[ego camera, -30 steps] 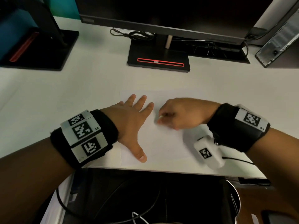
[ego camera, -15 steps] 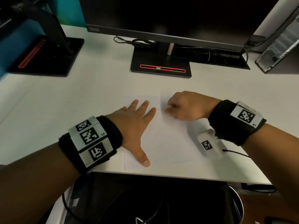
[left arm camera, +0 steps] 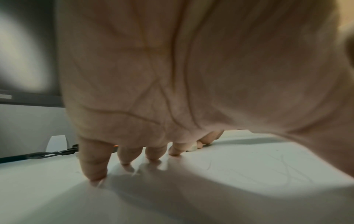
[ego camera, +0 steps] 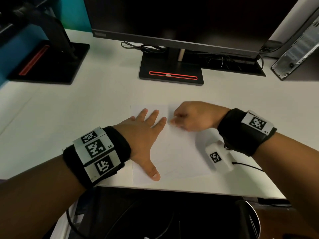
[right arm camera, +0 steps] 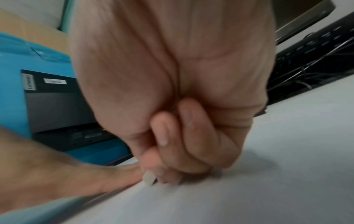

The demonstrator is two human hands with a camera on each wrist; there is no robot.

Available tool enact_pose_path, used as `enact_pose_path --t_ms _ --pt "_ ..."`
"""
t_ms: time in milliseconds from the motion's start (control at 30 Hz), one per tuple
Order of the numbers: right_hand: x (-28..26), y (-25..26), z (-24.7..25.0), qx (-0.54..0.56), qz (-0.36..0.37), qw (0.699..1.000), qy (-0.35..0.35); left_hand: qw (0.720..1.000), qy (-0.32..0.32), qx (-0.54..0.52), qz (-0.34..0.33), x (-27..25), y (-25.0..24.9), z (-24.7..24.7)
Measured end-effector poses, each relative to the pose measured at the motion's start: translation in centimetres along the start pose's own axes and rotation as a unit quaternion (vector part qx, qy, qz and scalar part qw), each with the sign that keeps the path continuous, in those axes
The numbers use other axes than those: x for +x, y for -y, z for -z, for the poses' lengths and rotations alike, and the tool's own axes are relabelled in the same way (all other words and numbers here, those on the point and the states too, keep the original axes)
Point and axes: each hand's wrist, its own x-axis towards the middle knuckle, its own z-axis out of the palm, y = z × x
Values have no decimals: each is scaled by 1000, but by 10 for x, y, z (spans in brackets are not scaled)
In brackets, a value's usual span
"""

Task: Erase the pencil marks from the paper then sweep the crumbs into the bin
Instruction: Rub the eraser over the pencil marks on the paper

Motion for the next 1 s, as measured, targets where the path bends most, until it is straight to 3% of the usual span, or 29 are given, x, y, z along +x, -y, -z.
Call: enact_pose_path --t_ms 100,200,267,400,533,733,900,1000 --pt "3 -2 5 -11 -16 999 -34 1000 -3 2 0 0 0 0" --pt "-1 6 -5 -23 22 1000 -1 1000 -3 0 0 1 0 0" --pt "-2 2 -3 -10 10 1000 13 1000 -2 2 0 1 0 0" --pt "-1 -6 6 -16 -22 999 -36 1000 -2 3 1 0 0 0" --pt "-3 4 -5 -1 11 1000 18 1000 -5 2 -2 1 1 0" --pt "4 -16 5 30 -49 997 -53 1000 -12 -4 -8 0 1 -1" --pt "3 -20 0 94 -69 992 -46 995 -56 -79 12 -4 11 3" --pt "3 -12 1 51 -54 995 -63 993 -105 -36 39 0 13 3"
